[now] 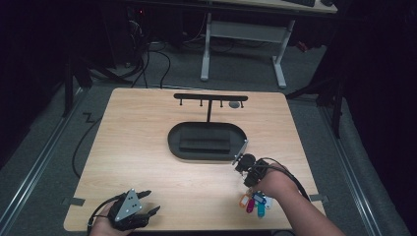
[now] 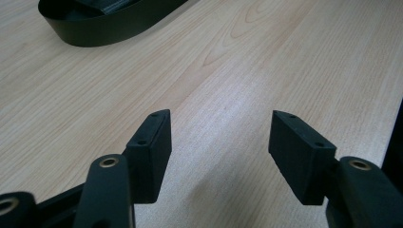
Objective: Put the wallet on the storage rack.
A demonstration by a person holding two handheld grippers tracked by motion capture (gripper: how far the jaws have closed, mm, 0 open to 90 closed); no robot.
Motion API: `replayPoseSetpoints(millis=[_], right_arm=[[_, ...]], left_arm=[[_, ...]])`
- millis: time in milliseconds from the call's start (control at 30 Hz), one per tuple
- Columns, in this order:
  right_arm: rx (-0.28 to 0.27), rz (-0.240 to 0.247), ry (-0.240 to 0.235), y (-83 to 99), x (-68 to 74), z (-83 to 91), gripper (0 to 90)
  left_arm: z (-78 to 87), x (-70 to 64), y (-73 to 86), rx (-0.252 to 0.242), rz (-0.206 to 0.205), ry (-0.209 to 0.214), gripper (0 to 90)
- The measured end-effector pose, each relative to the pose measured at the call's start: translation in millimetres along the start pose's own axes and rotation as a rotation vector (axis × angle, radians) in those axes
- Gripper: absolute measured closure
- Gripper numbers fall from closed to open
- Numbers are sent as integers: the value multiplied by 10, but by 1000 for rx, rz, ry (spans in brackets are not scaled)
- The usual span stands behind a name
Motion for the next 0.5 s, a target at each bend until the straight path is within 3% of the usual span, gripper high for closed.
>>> replayPoseSetpoints(millis=[67, 233, 500], right_arm=[[-8, 24, 28, 25, -16, 87, 859], [-16, 27, 69, 68, -65, 234, 859], [-26, 32, 53, 90, -94, 344, 857]], left_arm=[[1, 4, 0, -2, 2, -2, 408], [-19, 4, 18, 7, 3, 11, 404], [-1, 26, 25, 3, 10, -6, 404]])
Point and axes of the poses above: each handheld gripper's, and its own axes: z roughly backward along the jaws, y roughly out of its underside, x roughly to its left, the point moved 6 cm from there along -z, roughly forward along the jaws, and after that the axes turned 10 degrees about y, right-handed, at the moved point
